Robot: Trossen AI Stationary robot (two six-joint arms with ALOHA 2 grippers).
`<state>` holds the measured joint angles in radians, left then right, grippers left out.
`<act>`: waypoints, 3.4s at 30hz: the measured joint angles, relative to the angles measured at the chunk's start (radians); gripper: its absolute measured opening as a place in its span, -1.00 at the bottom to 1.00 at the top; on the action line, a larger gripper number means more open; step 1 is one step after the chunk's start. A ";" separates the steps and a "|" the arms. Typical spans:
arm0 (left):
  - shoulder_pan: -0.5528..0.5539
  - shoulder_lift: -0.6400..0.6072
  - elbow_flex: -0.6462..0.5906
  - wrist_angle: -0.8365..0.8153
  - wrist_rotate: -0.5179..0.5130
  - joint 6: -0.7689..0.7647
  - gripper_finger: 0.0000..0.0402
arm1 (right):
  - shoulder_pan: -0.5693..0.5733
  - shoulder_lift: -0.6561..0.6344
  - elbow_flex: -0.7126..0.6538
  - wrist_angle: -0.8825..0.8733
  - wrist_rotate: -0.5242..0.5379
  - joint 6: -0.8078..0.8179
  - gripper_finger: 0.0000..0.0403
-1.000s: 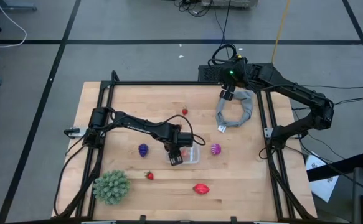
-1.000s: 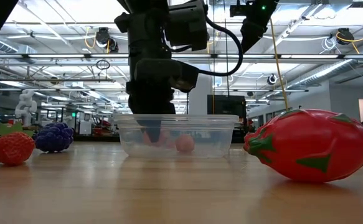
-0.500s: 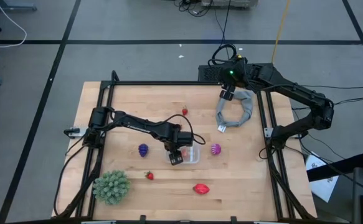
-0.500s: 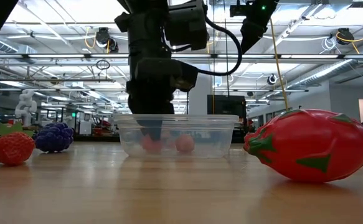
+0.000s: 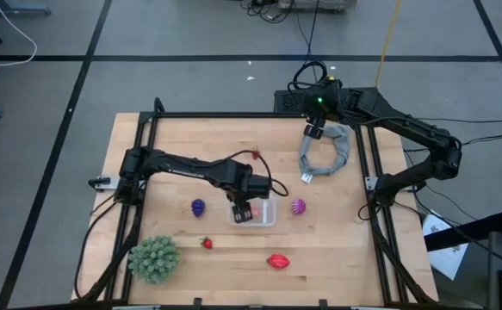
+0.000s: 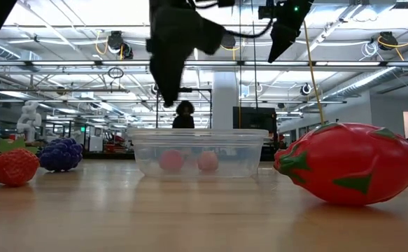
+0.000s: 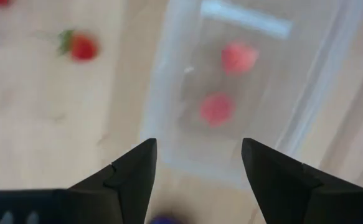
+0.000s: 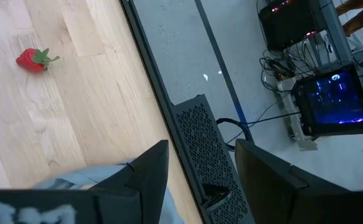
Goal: Pick and placing Produce into tupperware
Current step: Put the grapes into the bin
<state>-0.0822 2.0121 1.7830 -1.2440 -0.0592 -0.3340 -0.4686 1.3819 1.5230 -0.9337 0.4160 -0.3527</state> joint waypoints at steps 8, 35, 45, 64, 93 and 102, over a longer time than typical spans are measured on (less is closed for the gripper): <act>0.043 -0.028 0.095 -0.205 -0.158 0.019 0.20 | 0.000 0.000 0.000 0.000 0.000 0.000 -0.12; -0.020 -0.554 -0.577 0.007 -0.071 -0.930 0.20 | -0.001 0.000 0.000 -0.024 0.000 -0.008 -0.12; -0.082 -0.551 -0.690 0.132 -0.040 -1.105 0.20 | -0.001 0.000 0.000 -0.046 0.000 -0.001 -0.12; -0.150 -0.552 -0.843 0.269 -0.009 -1.264 0.20 | -0.001 0.000 0.000 -0.048 0.000 0.000 -0.12; -0.100 -0.552 -0.843 0.268 -0.020 -1.179 0.41 | -0.001 0.000 0.000 -0.052 0.000 0.000 -0.12; -0.110 -0.552 -0.843 0.337 0.010 -1.206 0.62 | -0.001 0.000 0.000 -0.052 0.000 -0.002 -0.12</act>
<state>-0.1925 1.4601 0.9398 -0.9069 -0.0490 -1.5402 -0.4698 1.3819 1.5230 -0.9859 0.4164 -0.3542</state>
